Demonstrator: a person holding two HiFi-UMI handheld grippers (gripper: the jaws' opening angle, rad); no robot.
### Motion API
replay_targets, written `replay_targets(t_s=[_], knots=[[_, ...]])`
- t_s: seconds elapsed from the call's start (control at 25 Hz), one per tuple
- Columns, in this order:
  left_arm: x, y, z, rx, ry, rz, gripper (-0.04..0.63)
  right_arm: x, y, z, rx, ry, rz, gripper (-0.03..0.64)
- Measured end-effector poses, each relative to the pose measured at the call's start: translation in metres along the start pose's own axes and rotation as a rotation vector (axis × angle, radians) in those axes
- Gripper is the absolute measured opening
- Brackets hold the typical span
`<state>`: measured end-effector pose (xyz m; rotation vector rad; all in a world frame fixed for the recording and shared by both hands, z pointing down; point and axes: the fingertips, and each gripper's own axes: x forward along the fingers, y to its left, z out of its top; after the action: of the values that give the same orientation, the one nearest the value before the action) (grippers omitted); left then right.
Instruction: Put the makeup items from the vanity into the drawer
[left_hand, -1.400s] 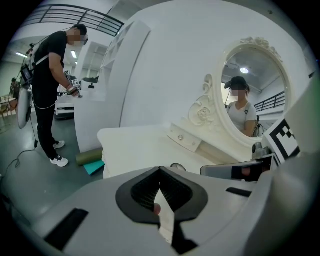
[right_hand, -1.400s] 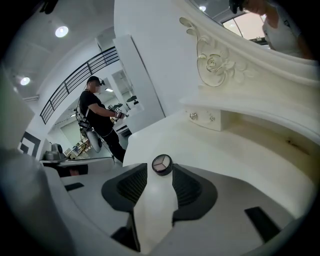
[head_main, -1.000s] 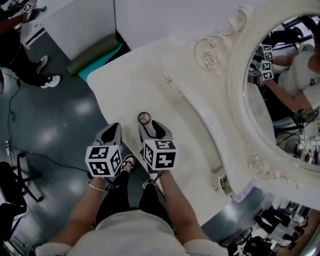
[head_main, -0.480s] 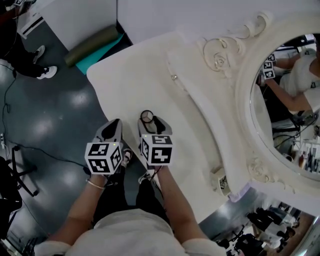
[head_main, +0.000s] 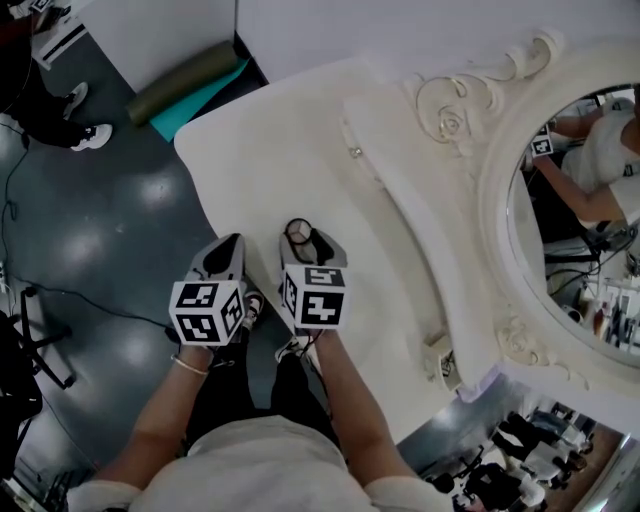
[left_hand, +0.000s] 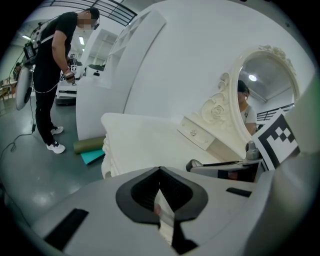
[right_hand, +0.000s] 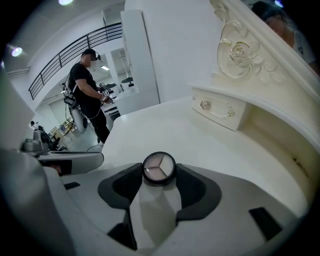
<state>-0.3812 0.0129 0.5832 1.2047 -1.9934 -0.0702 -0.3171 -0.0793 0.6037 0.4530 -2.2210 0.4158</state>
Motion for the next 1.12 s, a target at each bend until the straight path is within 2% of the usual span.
replay_targets(t_s=[0.64, 0.92, 1.12], knots=[[0.004, -0.022, 0.003, 0.036, 0.011, -0.046, 0.002, -0.02, -0.01, 0.0, 0.025, -0.011, -0.019, 0.212], [0.005, -0.056, 0.0, 0.075, 0.026, -0.091, 0.002, -0.052, -0.03, -0.003, 0.061, -0.038, -0.05, 0.212], [0.004, -0.1, -0.006, 0.123, 0.031, -0.163, 0.002, -0.084, -0.058, -0.015, 0.111, -0.065, -0.103, 0.212]])
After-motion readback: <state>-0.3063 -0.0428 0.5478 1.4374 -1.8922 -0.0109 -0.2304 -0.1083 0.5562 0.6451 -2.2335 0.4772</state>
